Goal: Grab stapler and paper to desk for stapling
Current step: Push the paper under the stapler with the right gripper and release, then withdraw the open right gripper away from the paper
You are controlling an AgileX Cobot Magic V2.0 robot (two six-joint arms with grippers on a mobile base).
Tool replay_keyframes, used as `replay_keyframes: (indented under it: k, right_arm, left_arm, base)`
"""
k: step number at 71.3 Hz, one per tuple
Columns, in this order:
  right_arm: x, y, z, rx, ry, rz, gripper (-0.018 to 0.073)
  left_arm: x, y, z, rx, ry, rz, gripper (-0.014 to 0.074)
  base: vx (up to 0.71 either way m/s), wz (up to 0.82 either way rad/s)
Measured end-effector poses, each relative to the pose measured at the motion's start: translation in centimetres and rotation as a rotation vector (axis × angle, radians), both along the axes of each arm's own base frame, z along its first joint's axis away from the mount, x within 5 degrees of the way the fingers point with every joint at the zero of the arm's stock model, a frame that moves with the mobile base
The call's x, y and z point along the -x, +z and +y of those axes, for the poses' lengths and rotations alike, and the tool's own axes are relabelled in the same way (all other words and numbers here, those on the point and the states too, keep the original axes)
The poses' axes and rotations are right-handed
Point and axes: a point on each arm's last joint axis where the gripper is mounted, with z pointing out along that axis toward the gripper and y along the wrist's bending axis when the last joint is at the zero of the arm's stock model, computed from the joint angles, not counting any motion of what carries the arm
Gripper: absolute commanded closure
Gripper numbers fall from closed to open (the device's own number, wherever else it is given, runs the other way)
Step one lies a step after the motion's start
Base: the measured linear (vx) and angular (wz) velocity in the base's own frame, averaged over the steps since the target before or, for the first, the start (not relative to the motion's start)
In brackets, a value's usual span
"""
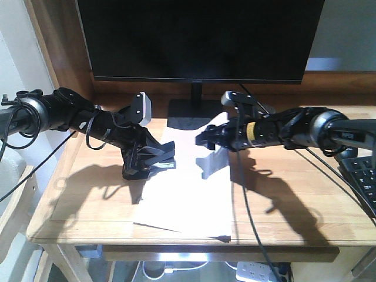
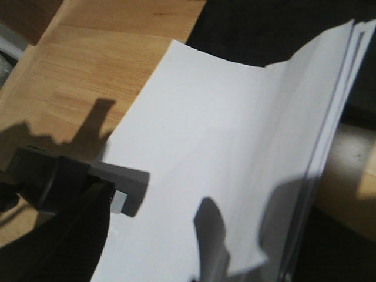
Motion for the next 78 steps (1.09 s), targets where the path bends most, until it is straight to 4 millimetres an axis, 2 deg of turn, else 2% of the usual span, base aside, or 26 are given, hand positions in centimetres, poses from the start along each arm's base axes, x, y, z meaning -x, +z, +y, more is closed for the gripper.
replay_keyframes:
  k: [8, 35, 44, 52, 64, 78]
  right_arm:
    - [-0.1, 0.2, 0.5, 0.009, -0.002, -0.014, 0.0027]
    - [-0.7, 0.1, -0.3, 0.077, -0.083, -0.056, 0.0027]
    - [-1.0, 0.6, -0.7, 0.118, -0.097, -0.100, 0.0027]
    - [-1.1, 2.1, -1.1, 0.161, -0.118, -0.168, 0.0027]
    - [-0.9, 5.9, -1.6, 0.177, -0.154, -0.270, 0.0029]
    - [1.2, 10.1, -2.6, 0.198, -0.196, -0.359, 0.0033]
  left_arm:
    - [0.0, 0.0, 0.0, 0.000, 0.000, 0.000, 0.0603]
    - [0.0, 0.0, 0.0, 0.000, 0.000, 0.000, 0.0603]
    - [0.0, 0.0, 0.0, 0.000, 0.000, 0.000, 0.0603]
    - [0.0, 0.0, 0.0, 0.000, 0.000, 0.000, 0.0603]
    - [0.0, 0.0, 0.0, 0.000, 0.000, 0.000, 0.0603]
    - [0.0, 0.0, 0.0, 0.000, 0.000, 0.000, 0.0603]
  base:
    - [0.00, 0.00]
    - [0.00, 0.00]
    - [0.00, 0.00]
    - [0.00, 0.00]
    - [0.00, 0.00]
    - [0.00, 0.00]
